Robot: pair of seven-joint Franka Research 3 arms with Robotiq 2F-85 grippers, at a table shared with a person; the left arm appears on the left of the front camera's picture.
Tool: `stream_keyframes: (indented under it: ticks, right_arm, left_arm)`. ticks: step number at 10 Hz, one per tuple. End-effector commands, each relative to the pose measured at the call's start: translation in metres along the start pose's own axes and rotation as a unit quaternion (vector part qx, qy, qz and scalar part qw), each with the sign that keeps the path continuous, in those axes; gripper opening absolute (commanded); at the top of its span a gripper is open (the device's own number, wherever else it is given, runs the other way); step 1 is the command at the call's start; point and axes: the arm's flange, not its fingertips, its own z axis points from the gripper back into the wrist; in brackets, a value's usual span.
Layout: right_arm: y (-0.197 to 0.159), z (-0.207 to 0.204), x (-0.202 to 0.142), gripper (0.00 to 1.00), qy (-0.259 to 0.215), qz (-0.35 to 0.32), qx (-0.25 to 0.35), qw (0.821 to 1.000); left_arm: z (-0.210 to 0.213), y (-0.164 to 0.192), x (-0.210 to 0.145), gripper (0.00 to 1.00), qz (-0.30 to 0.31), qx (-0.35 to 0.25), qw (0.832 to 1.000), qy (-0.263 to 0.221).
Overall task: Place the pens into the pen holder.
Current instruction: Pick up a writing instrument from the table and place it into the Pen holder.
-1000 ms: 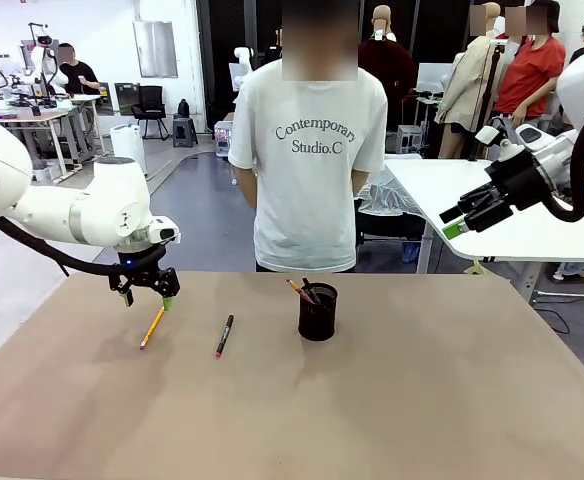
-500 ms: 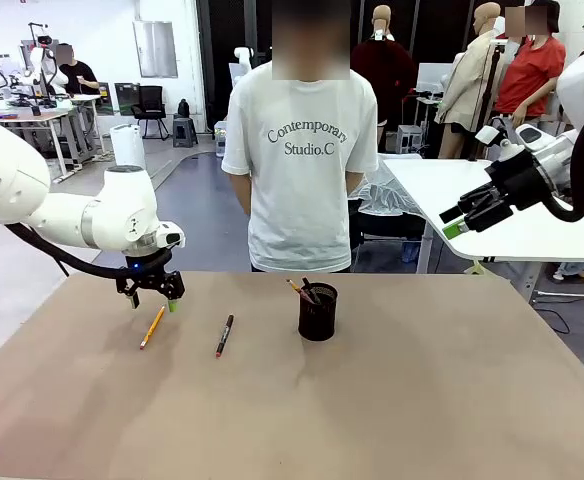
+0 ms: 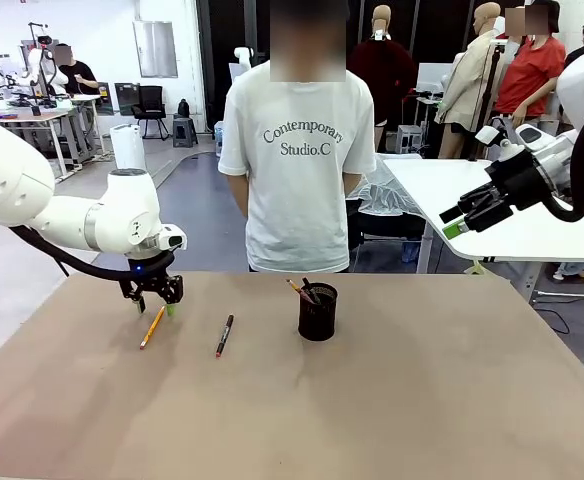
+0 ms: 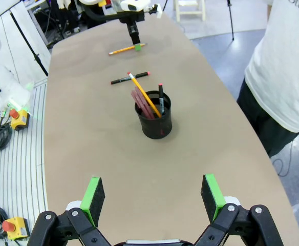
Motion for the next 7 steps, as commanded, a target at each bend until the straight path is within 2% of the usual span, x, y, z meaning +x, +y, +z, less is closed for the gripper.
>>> stream_keyframes:
  ticks: [1,2,3,7]
  right_arm:
    - [0.0007,0.0007,0.0015,1.00,0.000,-0.003,-0.001,1.000]
    - [0.0007,0.0007,0.0015,1.00,0.000,-0.003,-0.001,1.000]
    - [0.0007,0.0007,0.0015,1.00,0.000,-0.003,-0.001,1.000]
    - [0.0007,0.0007,0.0015,1.00,0.000,-0.003,-0.001,1.000]
  left_arm:
    - [-0.0010,0.0000,0.0037,0.30,0.011,0.024,1.000,-0.005]
    - [-0.0031,-0.0010,0.0040,0.11,0.012,0.024,1.000,-0.002]
    - [-0.0047,-0.0018,0.0038,0.00,0.013,0.023,1.000,0.001]
    - [-0.0057,-0.0028,0.0001,0.00,0.024,0.021,0.999,0.009]
